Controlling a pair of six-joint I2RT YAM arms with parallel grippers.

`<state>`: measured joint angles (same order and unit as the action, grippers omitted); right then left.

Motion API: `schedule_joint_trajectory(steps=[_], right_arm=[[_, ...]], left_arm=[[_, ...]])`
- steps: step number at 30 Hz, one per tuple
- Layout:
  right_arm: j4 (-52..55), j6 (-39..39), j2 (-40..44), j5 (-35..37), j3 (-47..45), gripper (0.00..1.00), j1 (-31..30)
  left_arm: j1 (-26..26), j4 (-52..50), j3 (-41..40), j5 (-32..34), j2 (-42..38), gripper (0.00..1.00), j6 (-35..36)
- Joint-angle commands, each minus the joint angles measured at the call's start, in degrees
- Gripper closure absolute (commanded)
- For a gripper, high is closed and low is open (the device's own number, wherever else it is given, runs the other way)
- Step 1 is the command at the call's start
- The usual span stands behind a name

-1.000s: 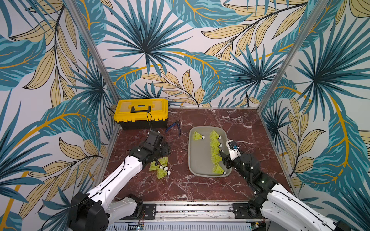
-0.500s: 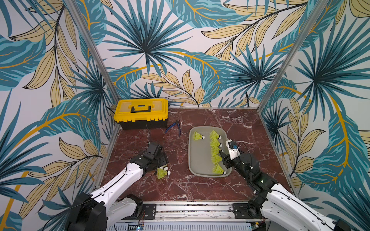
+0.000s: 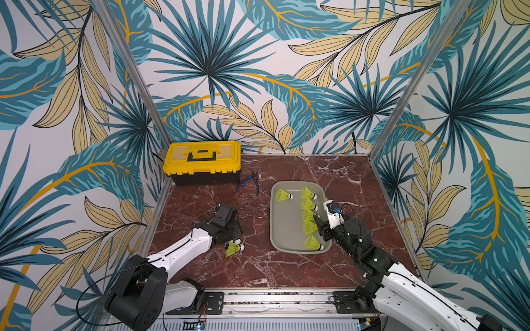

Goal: Put the shuttlecocks into the storage box
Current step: Pick up the shuttlecock at the center of the board, then place the shuttlecock in the storage box.

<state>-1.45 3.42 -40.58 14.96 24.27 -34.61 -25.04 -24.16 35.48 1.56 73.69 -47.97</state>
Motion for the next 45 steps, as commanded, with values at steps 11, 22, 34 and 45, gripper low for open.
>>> schedule_joint_trajectory(steps=[11, 22, 34, 45], right_arm=[[-0.22, -0.78, 0.15, -1.37, 0.16, 0.4, -0.2], [1.06, -2.92, -3.96, -7.15, 3.77, 0.41, -0.24], [-0.92, -8.18, -20.01, -25.77, 13.43, 0.42, -0.91], [-8.21, -11.68, -36.65, -29.47, 21.83, 0.42, -6.62]], left_arm=[[0.47, 6.61, 1.61, 0.52, 2.22, 0.65, 1.56], [0.38, 12.1, 1.86, -4.89, -5.2, 0.73, 2.17], [0.39, 14.05, 6.88, -11.22, -13.91, 0.73, 1.95], [0.3, 19.73, 10.3, -14.91, -11.78, 0.73, -1.5]])
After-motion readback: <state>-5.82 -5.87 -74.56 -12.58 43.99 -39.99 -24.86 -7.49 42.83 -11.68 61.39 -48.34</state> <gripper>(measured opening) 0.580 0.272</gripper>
